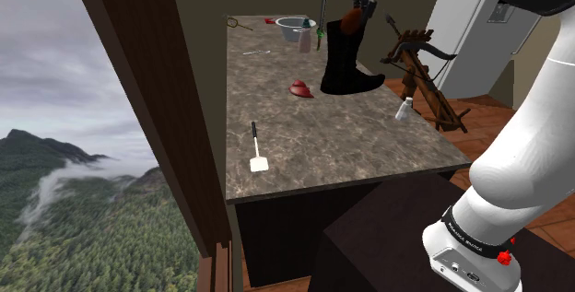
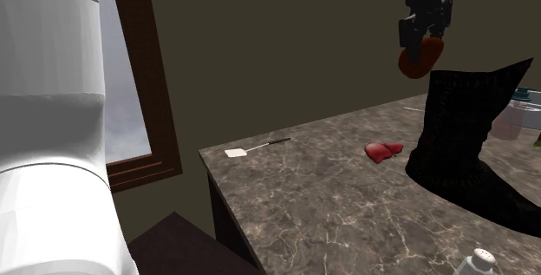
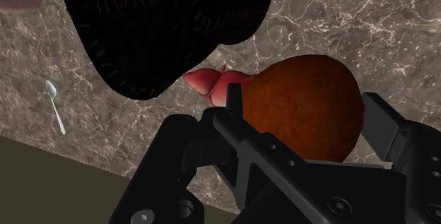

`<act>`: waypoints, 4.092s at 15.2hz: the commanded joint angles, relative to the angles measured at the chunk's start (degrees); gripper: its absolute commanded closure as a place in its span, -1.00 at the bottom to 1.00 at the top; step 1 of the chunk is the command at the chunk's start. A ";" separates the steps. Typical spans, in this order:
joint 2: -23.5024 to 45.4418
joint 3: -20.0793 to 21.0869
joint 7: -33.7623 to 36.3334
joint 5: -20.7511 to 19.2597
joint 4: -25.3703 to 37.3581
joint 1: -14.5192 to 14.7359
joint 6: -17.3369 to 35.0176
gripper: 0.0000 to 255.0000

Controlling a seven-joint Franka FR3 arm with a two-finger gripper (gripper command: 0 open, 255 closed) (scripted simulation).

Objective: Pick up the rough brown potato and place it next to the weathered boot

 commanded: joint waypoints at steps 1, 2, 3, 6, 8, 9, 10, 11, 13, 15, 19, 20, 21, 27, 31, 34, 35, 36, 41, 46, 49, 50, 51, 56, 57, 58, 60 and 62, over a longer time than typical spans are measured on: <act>-0.18 -0.02 0.14 -0.08 -1.92 -0.01 1.76 1.00; -0.23 -0.02 0.21 -0.11 -2.75 -0.01 2.54 1.00; -0.26 -0.03 0.29 -0.15 -3.56 -0.01 3.32 1.00; -0.27 -0.04 0.50 -0.26 -5.88 -0.01 5.62 1.00; -0.21 -0.05 0.64 -0.33 -7.34 -0.01 7.13 1.00; -0.17 -0.06 0.72 -0.37 -8.04 -0.02 7.88 1.00; -0.10 -0.07 0.79 -0.41 -8.73 -0.02 8.63 1.00; -0.03 -0.08 0.86 -0.44 -9.40 -0.02 9.37 1.00; 0.16 -0.09 1.00 -0.52 -10.69 -0.03 10.85 1.00; 0.39 -0.11 1.14 -0.59 -11.92 -0.03 12.31 1.00; 1.01 -0.14 1.43 -0.75 -14.20 -0.04 15.19 1.00; 1.19 -0.15 1.51 -0.78 -14.74 -0.05 15.91 1.00; 1.38 -0.16 1.58 -0.82 -15.26 -0.05 16.62 1.00; 2.77 -0.23 2.03 -1.07 -18.09 -0.07 20.82 1.00; 3.91 -0.28 2.34 -1.24 -19.71 -0.08 23.57 1.00; 4.87 -0.33 2.57 -1.37 -20.78 -0.08 25.60 1.00; 5.22 -0.34 2.65 -1.42 -21.12 -0.08 26.28 1.00; 5.55 -0.36 2.73 -1.46 -21.46 -0.09 26.95 1.00; 7.47 -0.45 3.15 -1.69 -22.84 -0.08 30.24 1.00; 9.61 -0.56 3.57 -1.93 -23.94 -0.06 33.46 1.00; 11.00 -0.64 3.83 -2.07 -24.44 -0.04 35.35 1.00; 11.48 -0.66 3.92 -2.12 -24.58 -0.03 35.97 1.00; 11.97 -0.69 4.01 -2.17 -24.71 -0.03 36.59 1.00; 14.55 -0.85 4.46 -2.40 -25.18 0.03 39.62 1.00; 15.08 -0.88 4.55 -2.44 -25.23 0.05 40.21 1.00; 15.63 -0.92 4.63 -2.48 -25.27 0.07 40.80 1.00; 16.75 -0.99 4.81 -2.56 -25.32 0.10 41.96 1.00; 17.88 -1.06 4.99 -2.64 -25.34 0.13 43.11 1.00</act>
